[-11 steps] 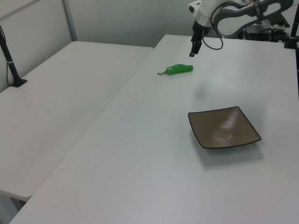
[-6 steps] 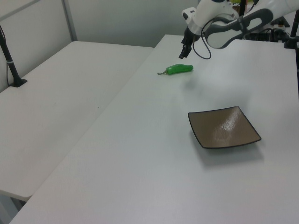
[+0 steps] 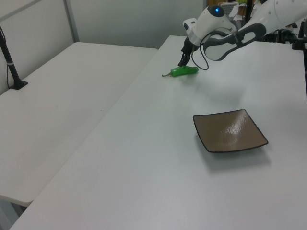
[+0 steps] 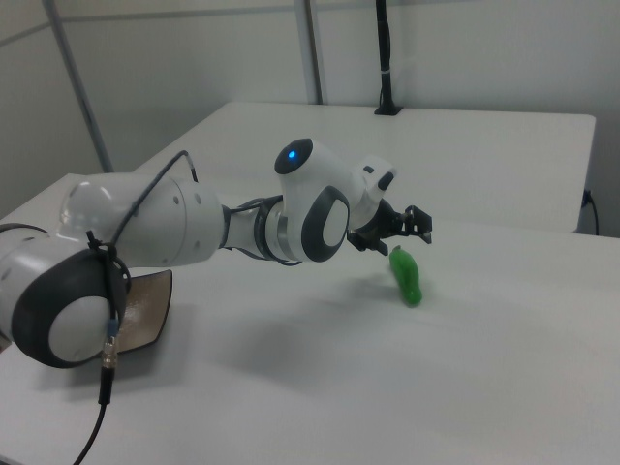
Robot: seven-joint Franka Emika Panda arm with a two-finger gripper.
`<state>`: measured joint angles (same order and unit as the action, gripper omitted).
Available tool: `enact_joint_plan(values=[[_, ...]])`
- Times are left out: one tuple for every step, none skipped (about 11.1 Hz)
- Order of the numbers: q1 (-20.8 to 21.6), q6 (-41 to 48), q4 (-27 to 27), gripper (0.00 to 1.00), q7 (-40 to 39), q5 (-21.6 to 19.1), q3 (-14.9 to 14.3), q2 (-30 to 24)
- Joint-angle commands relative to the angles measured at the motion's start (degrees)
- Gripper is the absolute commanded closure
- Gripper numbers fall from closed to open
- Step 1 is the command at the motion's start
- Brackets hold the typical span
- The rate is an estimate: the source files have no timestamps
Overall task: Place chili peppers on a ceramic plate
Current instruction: 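Close the gripper around the green chili pepper's body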
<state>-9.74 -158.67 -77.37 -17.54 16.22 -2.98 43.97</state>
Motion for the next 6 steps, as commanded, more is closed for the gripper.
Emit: enact_joint_plan(values=[[-2.22,-0.76,2.23,0.00,3.63,0.04,3.42,2.00],[-2.13,-0.68,2.14,0.00,5.31,0.04,3.51,2.00],[-2.22,-0.68,1.96,0.00,5.58,0.13,3.51,2.00],[-2.13,-0.68,1.96,0.00,5.41,0.21,3.51,2.78],[-2.22,-0.68,2.05,0.00,5.06,0.30,3.51,3.48],[-2.22,-0.68,2.22,0.00,5.06,0.74,3.51,4.71]])
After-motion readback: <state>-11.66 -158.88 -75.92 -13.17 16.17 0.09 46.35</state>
